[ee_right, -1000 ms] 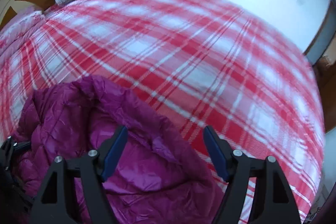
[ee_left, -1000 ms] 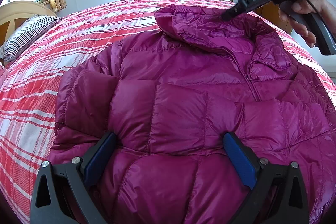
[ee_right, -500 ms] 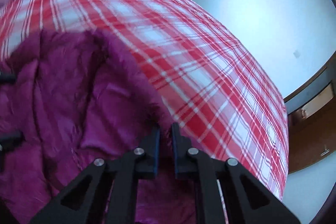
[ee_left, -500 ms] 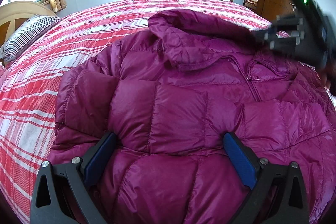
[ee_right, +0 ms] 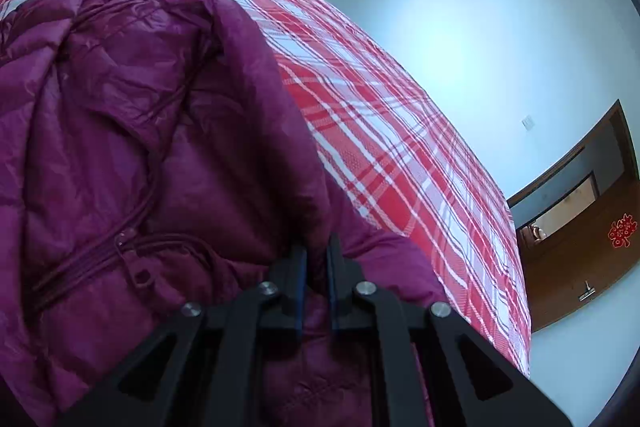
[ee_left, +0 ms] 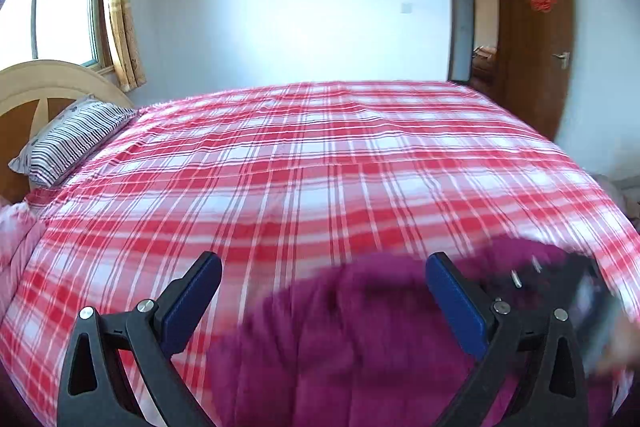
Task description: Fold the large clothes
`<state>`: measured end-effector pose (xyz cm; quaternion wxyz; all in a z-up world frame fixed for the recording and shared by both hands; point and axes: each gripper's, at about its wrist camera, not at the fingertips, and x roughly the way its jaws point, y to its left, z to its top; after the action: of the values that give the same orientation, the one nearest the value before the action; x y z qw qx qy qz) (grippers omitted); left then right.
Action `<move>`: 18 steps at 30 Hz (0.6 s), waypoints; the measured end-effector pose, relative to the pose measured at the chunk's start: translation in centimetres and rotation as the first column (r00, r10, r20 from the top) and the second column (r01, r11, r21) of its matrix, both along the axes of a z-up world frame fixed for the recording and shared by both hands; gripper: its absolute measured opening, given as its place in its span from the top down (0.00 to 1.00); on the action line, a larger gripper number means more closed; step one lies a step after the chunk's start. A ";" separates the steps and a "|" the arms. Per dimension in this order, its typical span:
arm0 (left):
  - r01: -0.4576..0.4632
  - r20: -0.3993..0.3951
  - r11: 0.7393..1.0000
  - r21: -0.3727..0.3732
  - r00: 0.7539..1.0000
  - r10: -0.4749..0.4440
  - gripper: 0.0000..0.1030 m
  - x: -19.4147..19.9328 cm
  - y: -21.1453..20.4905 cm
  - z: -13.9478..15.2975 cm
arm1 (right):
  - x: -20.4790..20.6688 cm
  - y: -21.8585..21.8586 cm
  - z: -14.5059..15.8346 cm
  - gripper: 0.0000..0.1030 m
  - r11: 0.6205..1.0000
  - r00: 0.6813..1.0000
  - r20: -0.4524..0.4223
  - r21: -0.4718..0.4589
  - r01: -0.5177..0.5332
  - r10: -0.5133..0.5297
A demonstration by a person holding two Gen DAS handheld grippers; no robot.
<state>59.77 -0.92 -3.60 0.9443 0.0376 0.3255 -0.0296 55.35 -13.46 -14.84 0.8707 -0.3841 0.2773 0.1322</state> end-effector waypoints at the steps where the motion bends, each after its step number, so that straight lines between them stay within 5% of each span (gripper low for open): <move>1: -0.017 -0.018 1.000 0.016 1.000 0.017 0.01 1.8 -0.3 -0.4 | 0.1 0.0 0.0 0.88 1.000 1.000 0.001 0.001 -0.002 0.002; 5: -0.013 -0.173 0.998 0.053 0.985 0.022 0.01 6.6 -2.4 -4.1 | -0.5 -0.1 -0.1 0.88 1.000 1.000 0.020 0.011 -0.010 0.010; 9: 0.008 -0.309 0.981 0.196 0.949 0.054 0.01 6.1 -3.6 -10.3 | -0.8 0.0 -0.3 0.88 1.000 1.000 0.024 0.012 -0.014 0.013; 13: -0.036 -0.336 0.997 0.072 0.940 0.058 0.01 4.5 -1.3 -12.7 | -0.8 -0.2 -0.3 0.88 0.999 1.000 0.018 0.027 -0.020 0.020; 16: -0.045 -0.315 0.997 0.061 0.947 0.062 0.01 4.1 -1.2 -13.1 | -1.3 -0.2 0.3 0.85 0.999 0.999 0.018 0.028 -0.037 0.036; 18: -0.043 -0.304 0.997 0.065 0.951 0.061 0.01 4.0 -1.4 -13.2 | -1.8 -1.0 2.1 0.74 0.991 0.999 -0.030 0.126 -0.036 0.040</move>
<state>63.74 -2.36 -16.81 0.8816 0.0514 0.4692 -0.0009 53.52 -14.45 -12.75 0.8857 -0.3317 0.2755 0.1721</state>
